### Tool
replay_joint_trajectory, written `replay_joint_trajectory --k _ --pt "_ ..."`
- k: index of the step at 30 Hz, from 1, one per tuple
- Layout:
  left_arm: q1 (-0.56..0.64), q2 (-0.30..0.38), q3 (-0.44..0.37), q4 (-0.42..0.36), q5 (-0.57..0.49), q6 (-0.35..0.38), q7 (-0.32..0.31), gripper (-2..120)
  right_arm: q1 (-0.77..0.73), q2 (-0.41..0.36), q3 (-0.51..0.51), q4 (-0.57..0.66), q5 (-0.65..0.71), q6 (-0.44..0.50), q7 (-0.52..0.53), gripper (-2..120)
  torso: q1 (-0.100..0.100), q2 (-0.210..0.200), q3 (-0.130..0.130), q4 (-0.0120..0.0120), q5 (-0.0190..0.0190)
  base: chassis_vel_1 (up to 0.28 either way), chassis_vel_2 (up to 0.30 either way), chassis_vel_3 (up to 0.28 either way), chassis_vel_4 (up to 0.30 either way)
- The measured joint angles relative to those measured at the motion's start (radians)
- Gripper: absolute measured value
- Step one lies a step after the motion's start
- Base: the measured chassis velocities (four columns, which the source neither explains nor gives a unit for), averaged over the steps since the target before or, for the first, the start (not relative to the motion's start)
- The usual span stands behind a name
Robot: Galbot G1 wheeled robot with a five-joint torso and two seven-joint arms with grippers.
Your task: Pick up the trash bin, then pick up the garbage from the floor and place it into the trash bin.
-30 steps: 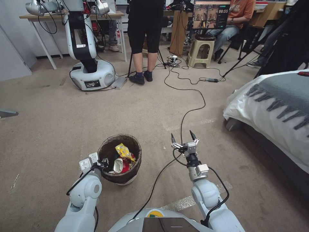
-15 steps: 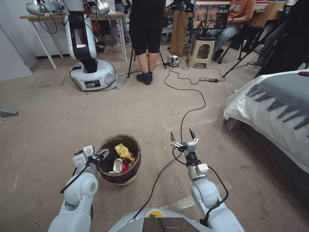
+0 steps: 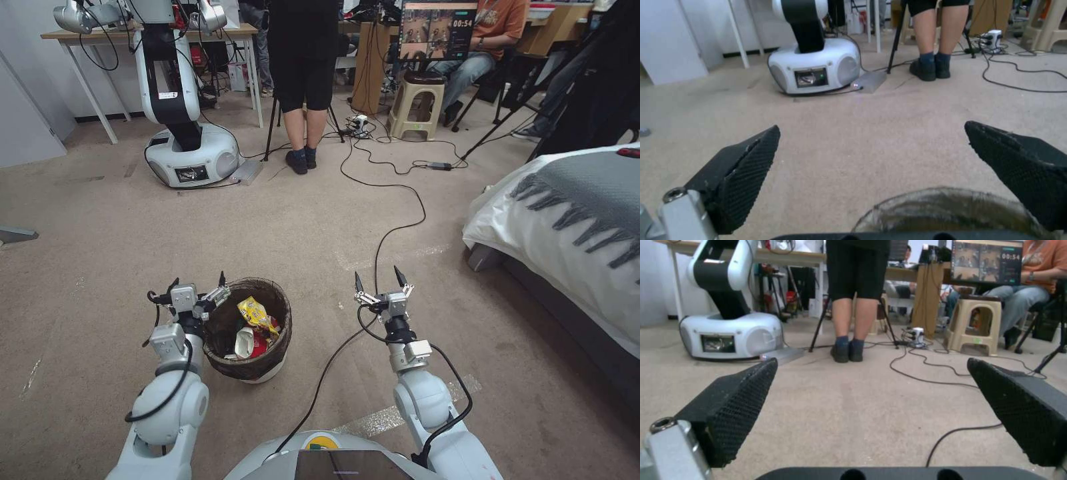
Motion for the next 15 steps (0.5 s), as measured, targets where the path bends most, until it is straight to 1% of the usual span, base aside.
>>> replay_joint_trajectory --k 1,4,5,7,8,9,10,15 --pt "0.000 0.000 0.000 0.000 0.000 0.000 0.000 100 0.000 0.000 0.000 0.000 0.000 0.000 0.000 100 0.000 0.000 0.000 0.0000 0.0000 0.000 0.000 0.000 0.000" --pt "0.018 -0.009 0.008 0.008 0.043 -0.047 0.010 100 0.000 0.004 0.003 -0.002 -0.002 -0.002 0.001 100 0.000 0.000 0.000 0.0000 0.0002 0.000 0.000 0.000 0.000" --pt "0.018 -0.009 0.008 0.008 0.043 -0.047 0.010 100 0.000 0.004 0.003 -0.002 -0.002 -0.002 0.001 100 0.000 0.000 0.000 0.0000 0.0002 0.000 0.000 0.000 0.000" --pt "0.036 -0.016 0.014 0.022 0.073 -0.087 0.011 100 0.001 0.008 0.005 -0.002 -0.005 -0.007 0.003 100 0.000 0.000 0.000 0.0001 0.0000 0.000 0.000 0.000 0.000" --pt "0.036 -0.016 0.014 0.022 0.073 -0.087 0.011 100 0.001 0.008 0.005 -0.002 -0.005 -0.007 0.003 100 0.000 0.000 0.000 0.0001 0.0000 0.000 0.000 0.000 0.000" --pt "0.044 -0.020 0.017 0.028 0.082 -0.102 0.011 100 0.001 0.010 0.007 -0.002 -0.007 -0.009 0.004 100 0.000 0.000 0.000 0.0005 -0.0002 0.000 0.000 0.000 0.000" --pt "0.047 -0.022 0.019 0.032 0.089 -0.114 0.009 100 0.001 0.011 0.007 -0.002 -0.009 -0.012 0.004 100 0.000 0.000 0.000 0.0001 0.0000 0.000 0.000 0.000 0.000" --pt "0.048 -0.022 0.019 0.033 0.088 -0.114 0.007 100 0.001 0.011 0.008 -0.002 -0.010 -0.013 0.005 100 0.000 0.000 0.000 0.0000 -0.0001 0.000 0.000 0.000 0.000"
